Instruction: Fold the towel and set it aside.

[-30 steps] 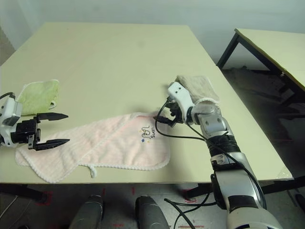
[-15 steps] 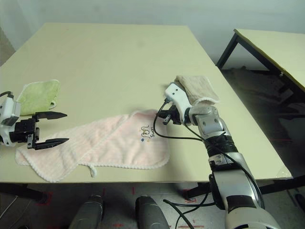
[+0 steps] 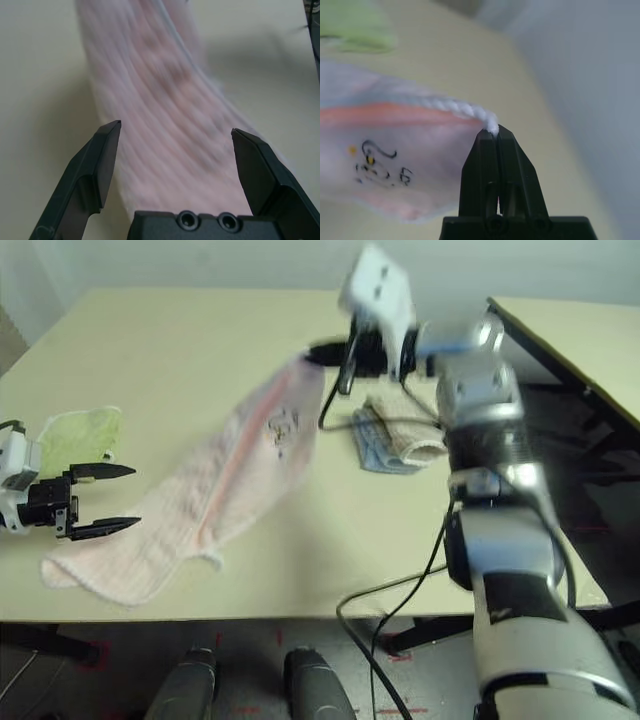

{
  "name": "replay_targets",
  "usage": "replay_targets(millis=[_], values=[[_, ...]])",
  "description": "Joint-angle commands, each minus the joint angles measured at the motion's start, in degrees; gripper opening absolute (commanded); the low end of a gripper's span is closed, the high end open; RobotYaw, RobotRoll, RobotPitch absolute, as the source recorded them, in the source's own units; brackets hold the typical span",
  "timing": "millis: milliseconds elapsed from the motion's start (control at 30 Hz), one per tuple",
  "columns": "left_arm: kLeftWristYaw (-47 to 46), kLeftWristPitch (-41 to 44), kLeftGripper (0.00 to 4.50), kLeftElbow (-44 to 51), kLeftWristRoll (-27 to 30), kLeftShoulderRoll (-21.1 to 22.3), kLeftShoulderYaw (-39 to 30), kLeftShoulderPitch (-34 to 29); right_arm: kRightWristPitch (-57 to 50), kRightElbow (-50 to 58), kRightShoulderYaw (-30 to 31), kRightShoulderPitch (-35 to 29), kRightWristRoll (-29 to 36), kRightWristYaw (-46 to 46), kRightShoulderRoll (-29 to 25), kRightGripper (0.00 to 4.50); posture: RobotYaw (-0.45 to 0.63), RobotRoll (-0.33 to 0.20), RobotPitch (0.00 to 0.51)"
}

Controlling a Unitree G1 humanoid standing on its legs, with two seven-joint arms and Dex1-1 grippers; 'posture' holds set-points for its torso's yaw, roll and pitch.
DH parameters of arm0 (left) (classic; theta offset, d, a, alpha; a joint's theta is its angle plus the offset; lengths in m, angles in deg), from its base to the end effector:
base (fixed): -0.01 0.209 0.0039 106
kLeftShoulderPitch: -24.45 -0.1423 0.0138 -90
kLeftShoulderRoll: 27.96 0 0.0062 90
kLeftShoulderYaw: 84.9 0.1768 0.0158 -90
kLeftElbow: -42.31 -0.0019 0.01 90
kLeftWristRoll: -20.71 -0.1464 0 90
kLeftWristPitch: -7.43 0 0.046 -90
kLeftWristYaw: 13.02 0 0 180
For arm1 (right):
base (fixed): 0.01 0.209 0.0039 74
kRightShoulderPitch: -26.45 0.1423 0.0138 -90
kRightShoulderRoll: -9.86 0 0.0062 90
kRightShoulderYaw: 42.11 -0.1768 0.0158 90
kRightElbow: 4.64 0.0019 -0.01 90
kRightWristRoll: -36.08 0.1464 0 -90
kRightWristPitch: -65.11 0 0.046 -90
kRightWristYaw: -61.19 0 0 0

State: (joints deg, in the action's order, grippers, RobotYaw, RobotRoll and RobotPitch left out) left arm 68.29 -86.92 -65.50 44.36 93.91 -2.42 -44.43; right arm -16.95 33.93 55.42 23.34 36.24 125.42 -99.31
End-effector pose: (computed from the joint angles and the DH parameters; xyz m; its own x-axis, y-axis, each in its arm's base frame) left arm 0.2579 0.3207 0.1791 0.4164 -0.8700 -0.2640 0.8843 0.3201 0.3398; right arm 0.3384 -0.2008 0.3850 0.5976 0.7997 -0.0582 -0.5101 0.3232 -0.7971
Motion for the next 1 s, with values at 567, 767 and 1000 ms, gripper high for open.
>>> replay_targets(millis=[567,767,1000], values=[[-0.35,-1.7,4.5,-0.58,-2.03,-1.79,1.43,-0.17,-31.47,-18.95,-7.94,22.09,3.19,25.49,-1.48,0.02,0.05,0.0,0.09],[-0.21,-2.45,4.5,3.26,-2.44,-2.55,3.13,-0.94,-35.56,-17.65,-11.16,21.96,4.71,17.65,-0.46,0.02,0.05,0.0,0.09],[-6.79,-6.32,4.5,17.36,-5.54,-11.02,9.29,-4.22,-37.51,-18.42,-14.13,22.6,5.76,8.36,-0.39,0.02,0.05,0.0,0.093]])
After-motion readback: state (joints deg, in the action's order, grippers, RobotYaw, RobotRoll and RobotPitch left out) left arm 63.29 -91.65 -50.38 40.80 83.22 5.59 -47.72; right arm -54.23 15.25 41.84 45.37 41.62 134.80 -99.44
